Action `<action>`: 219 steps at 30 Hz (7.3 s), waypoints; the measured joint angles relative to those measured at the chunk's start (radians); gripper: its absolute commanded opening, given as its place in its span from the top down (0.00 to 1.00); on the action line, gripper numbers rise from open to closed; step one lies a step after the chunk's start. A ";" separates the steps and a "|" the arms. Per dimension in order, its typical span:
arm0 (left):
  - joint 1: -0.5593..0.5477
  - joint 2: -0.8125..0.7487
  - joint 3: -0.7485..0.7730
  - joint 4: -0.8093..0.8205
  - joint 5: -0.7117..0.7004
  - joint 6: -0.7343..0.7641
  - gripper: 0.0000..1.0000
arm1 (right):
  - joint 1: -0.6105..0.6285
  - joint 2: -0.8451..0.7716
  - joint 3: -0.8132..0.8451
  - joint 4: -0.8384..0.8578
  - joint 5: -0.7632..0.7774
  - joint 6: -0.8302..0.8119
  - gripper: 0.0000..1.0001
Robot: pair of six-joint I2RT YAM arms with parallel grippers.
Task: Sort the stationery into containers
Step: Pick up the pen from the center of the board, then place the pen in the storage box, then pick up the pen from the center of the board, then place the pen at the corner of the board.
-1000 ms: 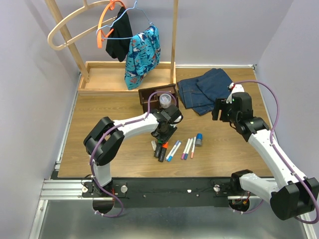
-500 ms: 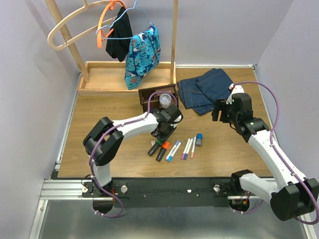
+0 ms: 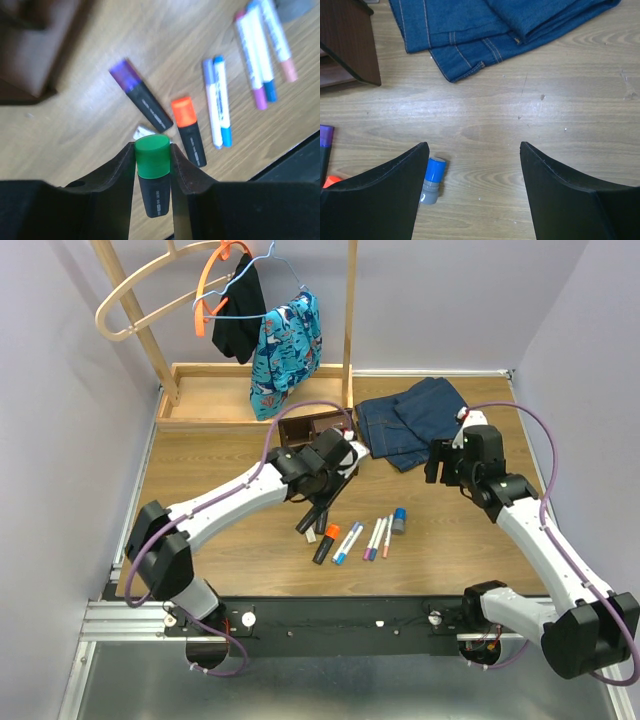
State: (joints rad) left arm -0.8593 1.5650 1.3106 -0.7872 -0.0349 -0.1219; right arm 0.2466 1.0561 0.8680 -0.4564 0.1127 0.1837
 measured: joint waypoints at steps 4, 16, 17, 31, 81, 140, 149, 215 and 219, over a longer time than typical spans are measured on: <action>0.008 -0.042 0.123 0.000 -0.023 0.041 0.75 | 0.000 0.031 0.039 -0.009 0.000 -0.012 0.19; 0.284 -0.069 0.196 0.283 -0.077 0.142 0.78 | -0.046 0.117 0.136 0.000 0.001 -0.050 0.19; 0.296 -0.066 0.186 0.309 -0.079 0.150 0.78 | -0.055 0.125 0.142 0.000 0.001 -0.054 0.19; 0.409 0.135 0.161 0.586 -0.076 0.149 0.79 | -0.085 0.180 0.162 0.008 0.000 -0.080 0.19; 0.409 -0.093 -0.024 0.525 0.037 -0.005 0.46 | -0.090 0.182 0.143 0.022 -0.022 -0.092 0.19; 0.098 0.303 -0.058 0.262 0.010 -0.143 0.71 | -0.105 -0.051 -0.031 -0.002 -0.153 0.026 0.16; 0.087 0.215 0.221 0.223 0.104 -0.054 0.75 | -0.110 -0.007 0.007 -0.009 -0.150 0.000 0.16; 0.473 -0.069 -0.238 0.873 0.152 0.046 0.41 | -0.111 0.155 0.110 0.069 -0.051 -0.253 0.15; 0.471 -0.159 -0.238 0.795 0.177 0.046 0.40 | -0.111 0.132 0.105 0.069 -0.051 -0.253 0.15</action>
State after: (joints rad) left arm -0.3882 1.4055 1.0729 0.0082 0.1417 -0.0761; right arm 0.1360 1.1877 0.9730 -0.3870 0.0612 -0.0689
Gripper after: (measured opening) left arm 0.586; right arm 0.853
